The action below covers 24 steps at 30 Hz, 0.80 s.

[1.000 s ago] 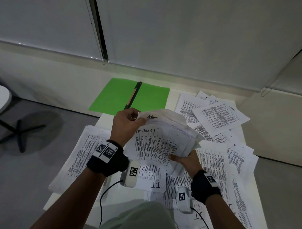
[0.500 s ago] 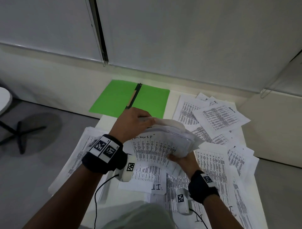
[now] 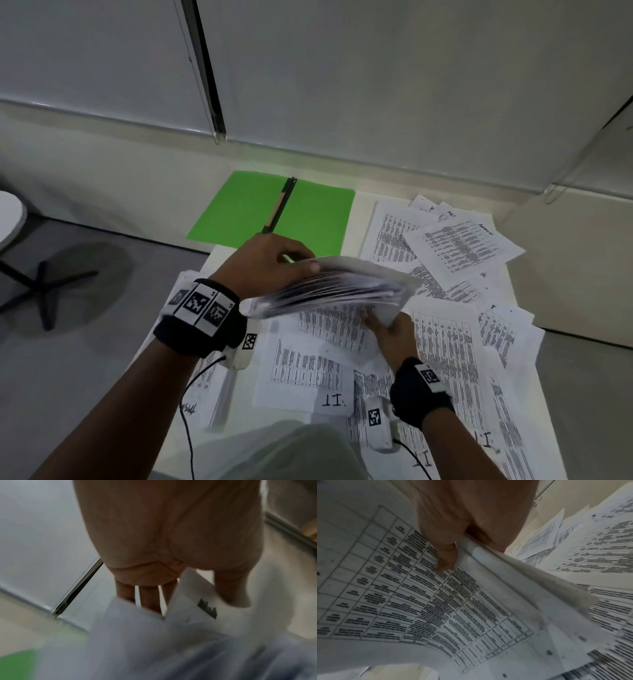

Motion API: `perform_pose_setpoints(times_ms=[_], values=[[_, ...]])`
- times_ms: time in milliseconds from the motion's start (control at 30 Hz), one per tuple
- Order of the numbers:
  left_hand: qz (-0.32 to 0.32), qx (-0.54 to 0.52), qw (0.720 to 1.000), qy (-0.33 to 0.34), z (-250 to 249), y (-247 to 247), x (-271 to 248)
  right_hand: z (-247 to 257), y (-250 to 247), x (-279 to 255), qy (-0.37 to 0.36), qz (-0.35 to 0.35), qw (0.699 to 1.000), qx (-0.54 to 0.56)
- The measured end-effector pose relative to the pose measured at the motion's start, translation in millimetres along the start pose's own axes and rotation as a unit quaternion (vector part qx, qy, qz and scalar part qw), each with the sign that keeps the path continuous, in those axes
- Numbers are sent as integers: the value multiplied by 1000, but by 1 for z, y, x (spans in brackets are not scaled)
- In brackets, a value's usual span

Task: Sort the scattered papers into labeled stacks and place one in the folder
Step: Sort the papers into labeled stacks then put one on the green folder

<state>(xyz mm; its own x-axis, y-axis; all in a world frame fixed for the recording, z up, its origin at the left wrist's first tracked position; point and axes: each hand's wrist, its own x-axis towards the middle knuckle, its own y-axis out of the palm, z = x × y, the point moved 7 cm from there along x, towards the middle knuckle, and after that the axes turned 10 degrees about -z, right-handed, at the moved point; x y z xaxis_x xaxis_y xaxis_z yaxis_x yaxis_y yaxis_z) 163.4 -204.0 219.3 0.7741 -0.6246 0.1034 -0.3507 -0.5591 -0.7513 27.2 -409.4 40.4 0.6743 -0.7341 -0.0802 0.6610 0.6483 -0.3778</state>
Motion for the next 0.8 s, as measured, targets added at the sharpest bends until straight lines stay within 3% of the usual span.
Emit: perform_pose_setpoints(times_ms=[100,167,300,400,567,633,700,800], values=[[50,8,998,29,-16,-1,-4,29,-7,7,-40,-38,998,-33],[48,70,996,40,-19,1,1,63,-12,12,-104,-31,991,-76],[-47,97,994,10,-5,-3,14,121,-18,14,-205,1,970,-134],[-106,-14,993,-41,22,-10,13,139,-30,19,-229,25,959,-167],[-153,-205,959,-119,85,-18,-4,88,-101,45,-88,-80,983,-142],[-149,-294,935,-130,95,-15,-11,58,-109,45,-11,-53,999,4],[-133,-369,909,-140,97,-4,-17,42,-95,36,47,29,984,171],[-135,-446,872,-150,87,11,-19,41,-87,26,23,57,974,218]])
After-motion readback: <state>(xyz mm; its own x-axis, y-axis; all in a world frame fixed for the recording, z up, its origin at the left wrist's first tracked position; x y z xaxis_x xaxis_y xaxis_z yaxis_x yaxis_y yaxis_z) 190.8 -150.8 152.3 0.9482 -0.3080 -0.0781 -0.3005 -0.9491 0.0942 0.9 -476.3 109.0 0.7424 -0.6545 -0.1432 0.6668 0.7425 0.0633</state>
